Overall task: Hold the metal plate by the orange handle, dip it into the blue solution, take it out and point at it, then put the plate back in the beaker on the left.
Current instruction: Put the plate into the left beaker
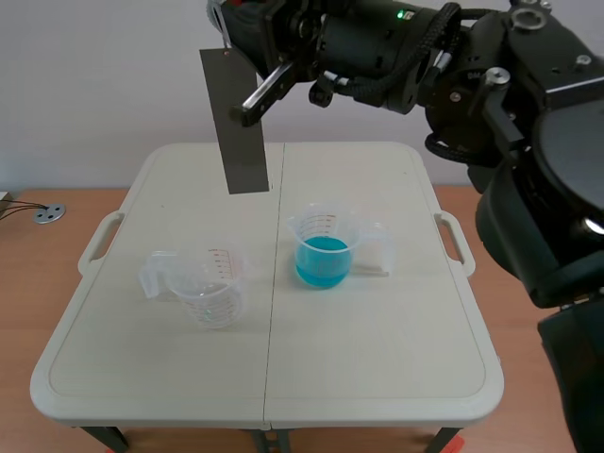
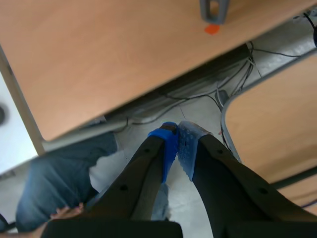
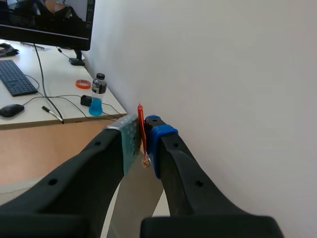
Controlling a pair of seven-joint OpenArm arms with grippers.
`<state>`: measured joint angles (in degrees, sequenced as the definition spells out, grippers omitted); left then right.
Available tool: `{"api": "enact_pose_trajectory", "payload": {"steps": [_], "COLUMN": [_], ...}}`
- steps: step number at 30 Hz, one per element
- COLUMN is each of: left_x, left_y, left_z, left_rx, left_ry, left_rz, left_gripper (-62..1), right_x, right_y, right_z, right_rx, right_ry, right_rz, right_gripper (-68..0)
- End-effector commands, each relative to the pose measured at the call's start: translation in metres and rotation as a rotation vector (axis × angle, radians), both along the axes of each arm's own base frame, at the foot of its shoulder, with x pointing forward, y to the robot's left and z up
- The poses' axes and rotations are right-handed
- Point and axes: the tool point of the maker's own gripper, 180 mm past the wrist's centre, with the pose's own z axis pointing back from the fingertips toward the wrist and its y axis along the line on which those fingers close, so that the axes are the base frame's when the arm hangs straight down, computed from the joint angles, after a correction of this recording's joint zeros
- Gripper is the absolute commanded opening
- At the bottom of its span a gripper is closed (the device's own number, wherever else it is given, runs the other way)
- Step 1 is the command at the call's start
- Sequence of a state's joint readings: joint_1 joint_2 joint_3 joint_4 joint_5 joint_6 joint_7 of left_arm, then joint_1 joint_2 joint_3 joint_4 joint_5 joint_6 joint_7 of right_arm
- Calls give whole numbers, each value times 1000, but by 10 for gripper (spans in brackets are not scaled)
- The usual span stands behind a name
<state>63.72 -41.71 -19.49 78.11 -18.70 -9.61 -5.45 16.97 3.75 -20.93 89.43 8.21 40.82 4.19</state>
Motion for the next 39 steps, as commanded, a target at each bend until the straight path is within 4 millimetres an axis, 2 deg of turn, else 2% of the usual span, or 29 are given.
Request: {"api": "enact_pose_trajectory", "payload": {"steps": [1,6,16,33,39], "left_x": [-6,-19,-19,-19,-19], "left_y": [-3,-4,-6,-6,-6], "left_z": [-1,-6,-6,-6,-6], "left_rx": [-14,-17,-23,-22,-23], "left_ry": [2,32,33,32,32], "left_rz": [8,43,42,42,42], "left_gripper": [-586,-586,-586,-586,-586], "right_x": [-4,-14,-32,-37,-35], "right_y": [6,22,44,52,52], "right_z": [20,18,12,13,6], "right_rx": [34,31,16,27,23], "right_ry": [-46,-38,-29,-20,-1], "right_rz": [22,66,142,163,160], "right_gripper": [-660,-660,-660,-660,-660]}}
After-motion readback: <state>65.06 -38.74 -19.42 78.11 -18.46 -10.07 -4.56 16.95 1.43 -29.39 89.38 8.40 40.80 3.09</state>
